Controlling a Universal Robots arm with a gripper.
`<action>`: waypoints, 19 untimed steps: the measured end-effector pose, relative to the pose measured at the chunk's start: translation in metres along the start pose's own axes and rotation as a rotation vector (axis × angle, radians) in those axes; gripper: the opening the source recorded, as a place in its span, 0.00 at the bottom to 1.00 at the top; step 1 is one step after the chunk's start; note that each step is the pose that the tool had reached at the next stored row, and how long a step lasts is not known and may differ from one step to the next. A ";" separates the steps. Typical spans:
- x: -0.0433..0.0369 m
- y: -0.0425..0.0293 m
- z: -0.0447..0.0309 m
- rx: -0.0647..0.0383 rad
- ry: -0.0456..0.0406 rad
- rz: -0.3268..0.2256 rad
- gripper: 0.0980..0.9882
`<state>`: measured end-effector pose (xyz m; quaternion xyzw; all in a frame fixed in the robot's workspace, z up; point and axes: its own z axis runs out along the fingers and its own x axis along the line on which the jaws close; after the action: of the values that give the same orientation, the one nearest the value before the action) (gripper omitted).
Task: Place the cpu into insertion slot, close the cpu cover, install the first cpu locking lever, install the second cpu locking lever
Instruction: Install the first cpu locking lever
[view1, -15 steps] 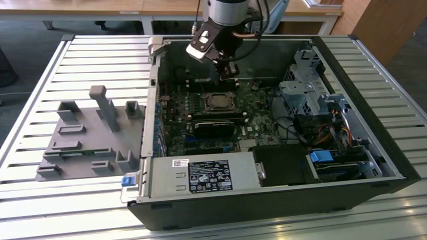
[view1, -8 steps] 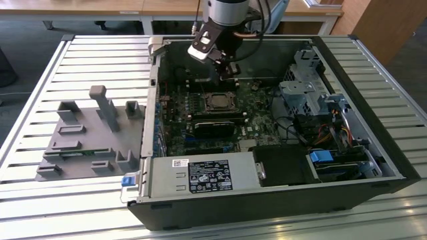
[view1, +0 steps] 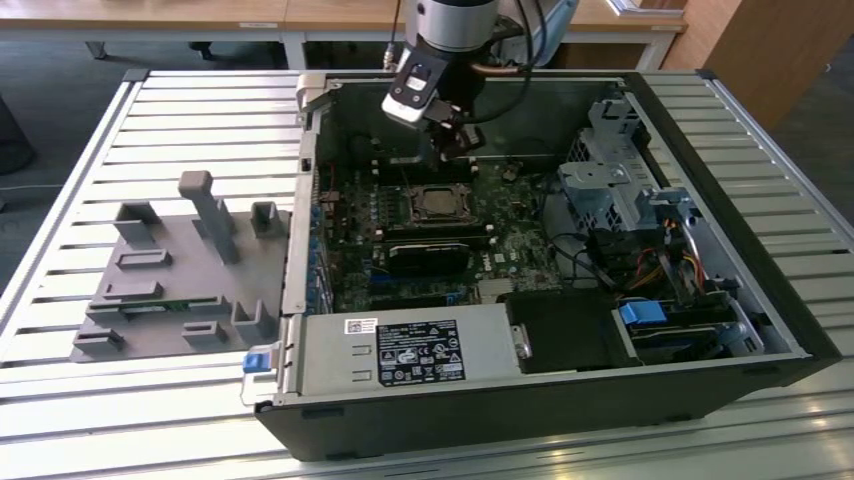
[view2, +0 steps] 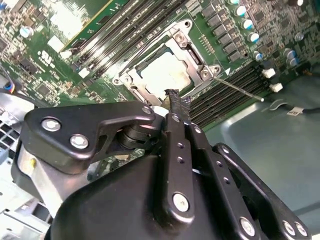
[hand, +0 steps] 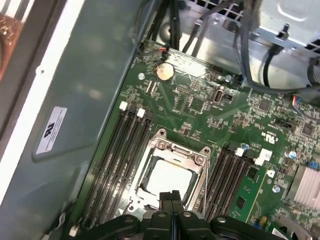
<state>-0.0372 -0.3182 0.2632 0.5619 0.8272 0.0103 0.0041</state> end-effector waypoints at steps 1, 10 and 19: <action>0.0000 0.0000 0.0000 0.000 -0.0004 -0.012 0.01; 0.0000 0.0000 0.0000 0.005 -0.0063 -0.120 0.01; 0.0000 0.0000 0.0000 0.008 -0.0106 -0.219 0.01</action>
<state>-0.0371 -0.3182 0.2632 0.4683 0.8835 0.0034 0.0073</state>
